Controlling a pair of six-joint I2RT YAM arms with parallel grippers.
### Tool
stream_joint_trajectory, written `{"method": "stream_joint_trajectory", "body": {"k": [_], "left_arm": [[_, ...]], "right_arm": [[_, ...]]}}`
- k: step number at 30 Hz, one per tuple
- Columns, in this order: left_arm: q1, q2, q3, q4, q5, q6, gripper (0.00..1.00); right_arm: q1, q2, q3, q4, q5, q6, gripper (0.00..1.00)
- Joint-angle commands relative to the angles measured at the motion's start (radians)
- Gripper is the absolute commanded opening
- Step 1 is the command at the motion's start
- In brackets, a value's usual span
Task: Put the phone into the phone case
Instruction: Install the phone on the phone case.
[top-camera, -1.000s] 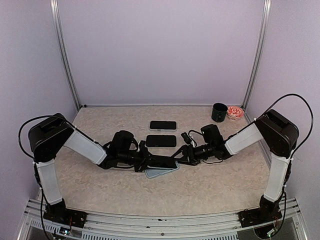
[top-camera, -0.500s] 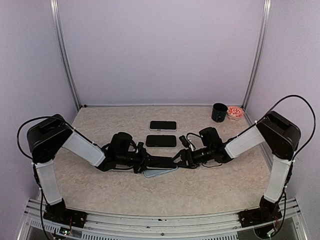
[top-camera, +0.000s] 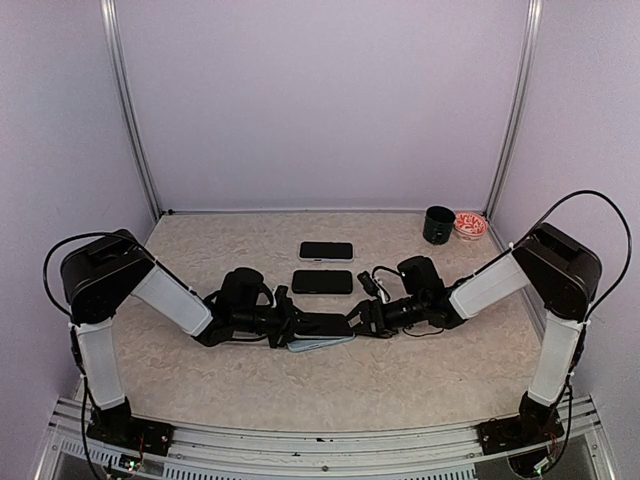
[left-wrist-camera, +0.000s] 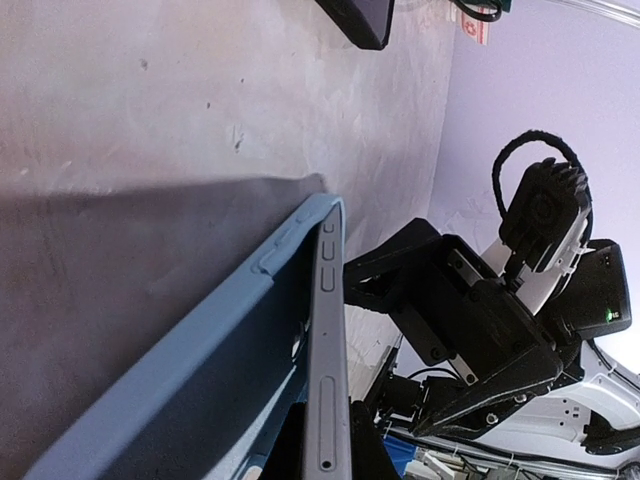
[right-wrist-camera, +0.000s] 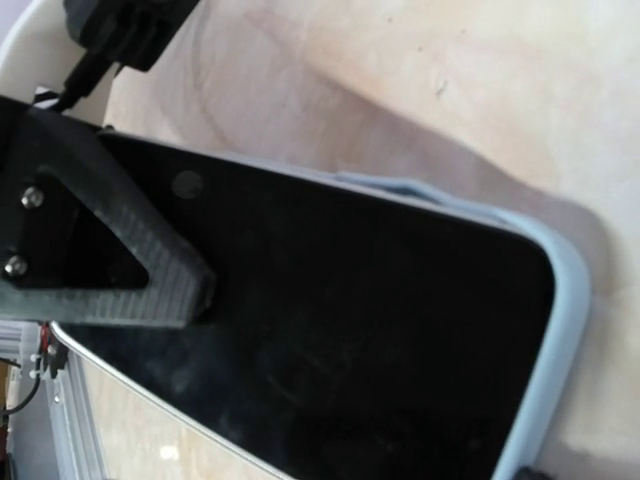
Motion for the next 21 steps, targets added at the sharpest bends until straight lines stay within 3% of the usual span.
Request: {"method": "stream_joint_trajectory", "body": {"k": [1,10,21], "left_arm": [[-0.024,0.104,0.071,-0.047,0.052,0.073,0.00],[-0.022,0.157,0.139,-0.198,0.063,0.205,0.00],[-0.001,0.156,0.079,-0.081,0.094,0.171,0.00]], "right_arm": [[0.041,0.017,-0.025,-0.034,-0.025,-0.007,0.84],[0.040,0.035,0.007,-0.071,-0.017,-0.036,0.84],[0.016,0.022,0.017,-0.093,-0.043,-0.045,0.85]]}}
